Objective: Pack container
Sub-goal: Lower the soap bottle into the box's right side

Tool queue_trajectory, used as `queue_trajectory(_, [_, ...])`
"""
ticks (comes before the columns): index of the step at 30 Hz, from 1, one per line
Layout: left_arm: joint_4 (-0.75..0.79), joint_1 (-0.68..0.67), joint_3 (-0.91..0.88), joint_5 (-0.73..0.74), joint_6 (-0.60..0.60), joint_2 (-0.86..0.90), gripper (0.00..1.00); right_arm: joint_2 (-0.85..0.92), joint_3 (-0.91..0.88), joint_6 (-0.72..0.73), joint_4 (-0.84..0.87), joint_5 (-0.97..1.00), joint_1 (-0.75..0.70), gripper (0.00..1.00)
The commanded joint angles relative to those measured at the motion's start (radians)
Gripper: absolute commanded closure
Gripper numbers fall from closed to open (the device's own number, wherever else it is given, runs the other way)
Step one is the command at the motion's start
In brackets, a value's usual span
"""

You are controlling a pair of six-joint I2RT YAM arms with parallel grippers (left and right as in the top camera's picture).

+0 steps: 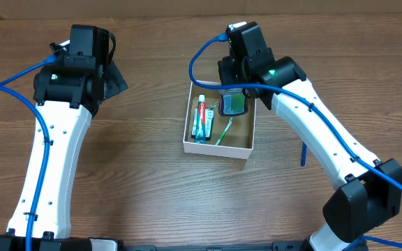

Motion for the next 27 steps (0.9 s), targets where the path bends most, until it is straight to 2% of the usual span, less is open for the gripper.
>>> queue_trajectory(1, [0.003,-0.001,0.008,-0.002,0.02,-0.006,0.0,0.011,0.019,-0.006,0.028,-0.004,-0.002,0.82])
queue_trajectory(11, [0.003,-0.001,0.008,-0.002,0.02,-0.006,0.0,0.03,0.007,-0.006,0.024,0.095,-0.002,0.82])
queue_trajectory(24, [0.003,-0.001,0.008,-0.002,0.02,-0.006,0.0,0.076,-0.007,-0.005,0.03,0.101,-0.008,0.81])
queue_trajectory(27, [0.003,-0.001,0.008,-0.002,0.02,-0.006,0.0,0.076,-0.007,-0.005,0.02,0.101,-0.009,0.73])
